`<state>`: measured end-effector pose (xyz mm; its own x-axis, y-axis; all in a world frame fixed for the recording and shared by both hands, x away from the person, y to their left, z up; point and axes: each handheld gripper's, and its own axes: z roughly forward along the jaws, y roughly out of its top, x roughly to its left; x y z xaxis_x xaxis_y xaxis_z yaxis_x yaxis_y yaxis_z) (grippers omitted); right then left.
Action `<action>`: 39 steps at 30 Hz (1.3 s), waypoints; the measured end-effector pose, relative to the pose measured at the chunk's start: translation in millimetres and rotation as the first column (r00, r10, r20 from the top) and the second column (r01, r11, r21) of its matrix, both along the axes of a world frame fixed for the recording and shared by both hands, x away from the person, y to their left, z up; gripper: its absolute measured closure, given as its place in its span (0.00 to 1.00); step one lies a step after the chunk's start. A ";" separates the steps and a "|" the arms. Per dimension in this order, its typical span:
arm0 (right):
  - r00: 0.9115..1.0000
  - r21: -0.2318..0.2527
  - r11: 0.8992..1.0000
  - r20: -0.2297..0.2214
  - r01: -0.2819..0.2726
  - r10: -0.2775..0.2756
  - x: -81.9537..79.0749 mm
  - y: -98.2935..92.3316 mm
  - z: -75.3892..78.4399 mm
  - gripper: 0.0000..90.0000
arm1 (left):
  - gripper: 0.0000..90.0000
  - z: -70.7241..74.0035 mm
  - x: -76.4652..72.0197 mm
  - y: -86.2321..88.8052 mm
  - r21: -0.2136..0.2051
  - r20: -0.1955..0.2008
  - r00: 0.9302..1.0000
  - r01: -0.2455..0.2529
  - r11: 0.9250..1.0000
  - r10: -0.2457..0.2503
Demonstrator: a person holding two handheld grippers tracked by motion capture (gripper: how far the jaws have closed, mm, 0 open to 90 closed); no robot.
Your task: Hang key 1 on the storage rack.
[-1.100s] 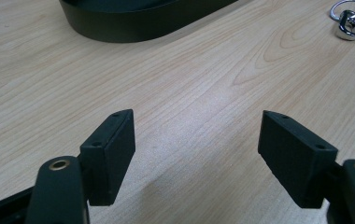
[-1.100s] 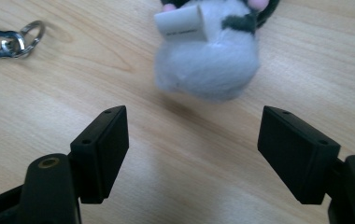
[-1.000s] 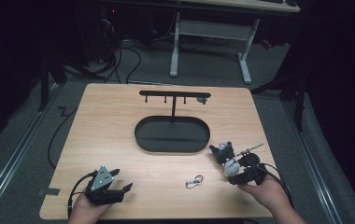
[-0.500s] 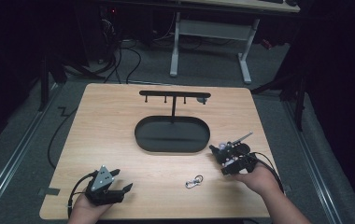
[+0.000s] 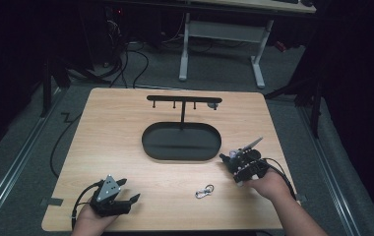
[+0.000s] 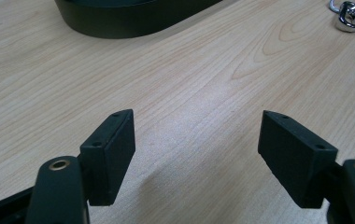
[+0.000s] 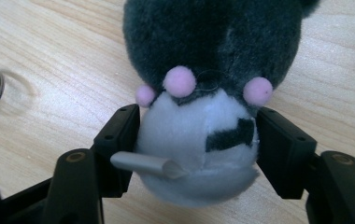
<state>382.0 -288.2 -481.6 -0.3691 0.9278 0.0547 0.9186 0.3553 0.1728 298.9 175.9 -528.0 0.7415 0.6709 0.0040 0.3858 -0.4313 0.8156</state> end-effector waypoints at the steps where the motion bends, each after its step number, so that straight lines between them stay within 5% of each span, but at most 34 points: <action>1: 1.000 -0.002 1.000 -0.005 -0.004 0.004 0.4 0.0 -0.2 0.43 | 0.31 0.1 0.1 0.0 0.004 0.001 1.000 0.002 1.000 -0.002; 14: 1.000 -0.026 1.000 0.004 -0.018 0.018 0.3 3.6 -0.5 0.55 | 0.31 -0.3 -0.2 0.2 0.004 -0.003 1.000 0.003 1.000 -0.003; 30: 0.997 0.024 0.997 0.031 -0.074 0.073 -12.1 13.8 56.5 0.54 | 0.31 0.0 -0.8 -0.3 -0.009 0.012 1.000 -0.003 1.000 0.003; 39: 0.996 0.030 0.996 0.042 -0.082 0.081 -13.9 17.0 70.8 0.54 | 0.31 1.7 -1.0 1.4 -0.022 0.018 1.000 -0.007 1.000 0.007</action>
